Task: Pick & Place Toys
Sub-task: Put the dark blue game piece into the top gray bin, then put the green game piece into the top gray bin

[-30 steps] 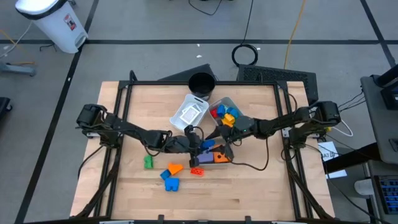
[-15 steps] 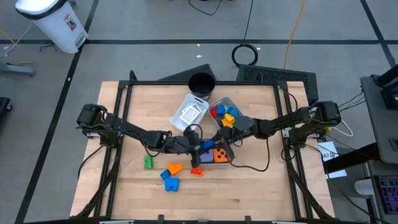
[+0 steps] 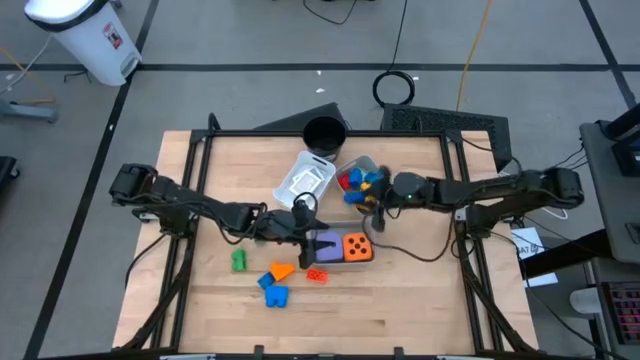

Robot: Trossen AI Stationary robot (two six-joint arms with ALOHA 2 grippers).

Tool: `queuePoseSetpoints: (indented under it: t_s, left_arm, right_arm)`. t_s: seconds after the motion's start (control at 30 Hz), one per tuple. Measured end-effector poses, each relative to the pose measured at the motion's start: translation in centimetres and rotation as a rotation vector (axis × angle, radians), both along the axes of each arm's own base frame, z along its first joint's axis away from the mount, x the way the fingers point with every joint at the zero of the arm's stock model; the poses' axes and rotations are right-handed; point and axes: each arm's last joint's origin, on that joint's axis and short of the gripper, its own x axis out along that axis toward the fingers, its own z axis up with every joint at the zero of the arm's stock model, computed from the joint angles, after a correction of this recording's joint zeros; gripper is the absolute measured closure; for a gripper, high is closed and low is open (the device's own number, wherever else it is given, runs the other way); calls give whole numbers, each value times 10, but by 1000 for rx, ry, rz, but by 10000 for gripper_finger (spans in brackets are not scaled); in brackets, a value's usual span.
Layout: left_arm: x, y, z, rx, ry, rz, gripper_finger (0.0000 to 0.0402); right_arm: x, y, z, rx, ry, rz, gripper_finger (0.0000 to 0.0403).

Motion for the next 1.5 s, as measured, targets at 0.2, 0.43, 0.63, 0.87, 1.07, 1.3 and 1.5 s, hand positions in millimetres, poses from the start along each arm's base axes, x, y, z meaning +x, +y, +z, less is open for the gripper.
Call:
queuePoseSetpoints:
  t_s: [0.2, 0.43, 0.63, 0.87, 1.07, 1.3, 1.5]
  left_arm:
    - [1, -1, -3, 10, 10, -3, 158]
    - [2, 0, -3, 19, 0, 15, 158]
    - [1, 0, -3, 21, 5, 14, 158]
    - [1, 0, -4, 22, 11, 14, 158]
    - [-5, 2, -9, -37, 107, 41, 158]
    - [-59, 3, 5, -209, 365, 303, 158]
    - [-94, -13, -10, -231, 541, 610, 158]
  right_arm:
    - [-12, -21, -26, -89, 25, -324, 347]
    - [-16, -45, -42, -22, 50, -454, 339]
    - [-14, -49, -46, -17, 54, -468, 291]
    - [-14, -48, -44, -18, 41, -467, 242]
    - [-14, -48, -43, -23, 38, -463, 218]
    - [-17, -42, -32, -30, 4, -436, 198]
    - [-18, -36, -28, -31, -12, -414, 191]
